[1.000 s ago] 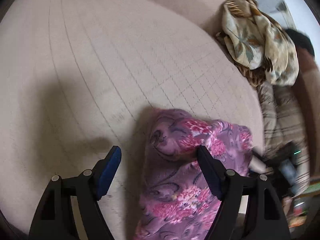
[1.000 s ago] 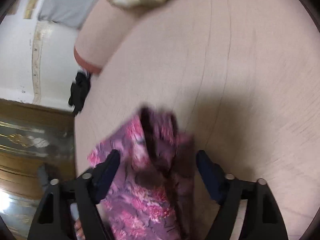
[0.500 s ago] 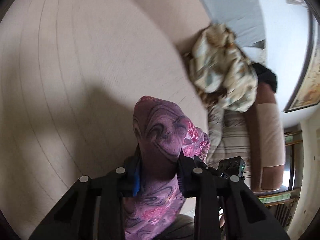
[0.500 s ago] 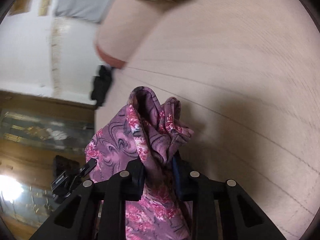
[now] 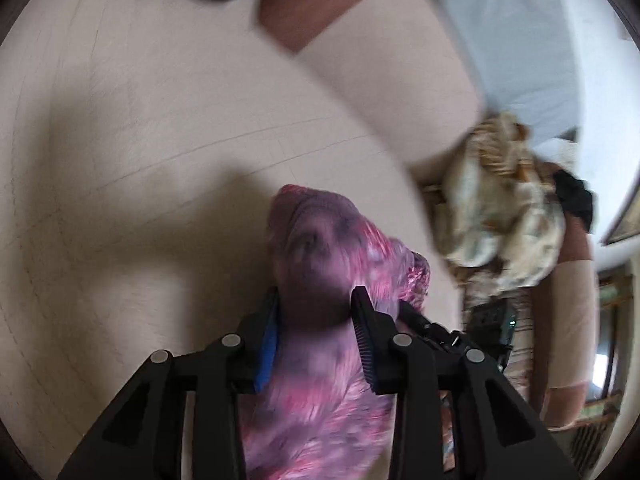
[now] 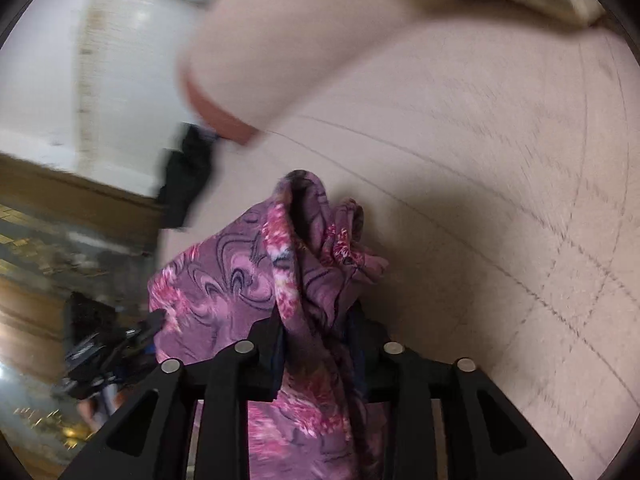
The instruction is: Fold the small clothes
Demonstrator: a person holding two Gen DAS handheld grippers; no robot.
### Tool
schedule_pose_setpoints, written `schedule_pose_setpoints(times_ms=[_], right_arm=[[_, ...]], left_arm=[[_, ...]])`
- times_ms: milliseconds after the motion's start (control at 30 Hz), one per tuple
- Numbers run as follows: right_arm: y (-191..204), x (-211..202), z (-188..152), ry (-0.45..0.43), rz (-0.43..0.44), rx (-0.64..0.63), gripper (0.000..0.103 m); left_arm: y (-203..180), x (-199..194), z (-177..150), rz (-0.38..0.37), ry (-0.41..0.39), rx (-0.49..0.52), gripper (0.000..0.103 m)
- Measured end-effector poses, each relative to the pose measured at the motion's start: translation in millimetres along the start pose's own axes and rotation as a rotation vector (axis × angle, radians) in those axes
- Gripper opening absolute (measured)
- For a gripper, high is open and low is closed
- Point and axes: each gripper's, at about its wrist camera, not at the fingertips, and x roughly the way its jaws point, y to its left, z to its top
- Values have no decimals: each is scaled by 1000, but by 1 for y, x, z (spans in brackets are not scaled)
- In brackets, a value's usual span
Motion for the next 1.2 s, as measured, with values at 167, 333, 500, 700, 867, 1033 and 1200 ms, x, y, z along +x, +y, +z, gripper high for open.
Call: schedule_pose_setpoints(times_ms=[167,333,500,700,867,1033,1200], right_arm=[[-19,-65,-59,-91,81,27,63],[-7,-104,-149,-102,90,-52,63],[-14,-62,-193,10,-50,-86,12],[-17,-97,-207,-85,-11,-57,8],[-29,-81,-207,-63,-28,-13,23],[-28,-104,-227,-167,-62,-30,82],[-17,-114,-254,-177,-84,-41,82]], left_arm=[[14,-41,-57,-7,-67,46,73],[0,-36,-140,43,-7,88,74],[27,-14,-183,178,-22,88,29],[35,-52,-211,73,-136,87,9],[42,-37,-213,149,-110,52,24],[36,-70,-241,192,-231,109,55],[29,-85,-259,292,-298,92,55]])
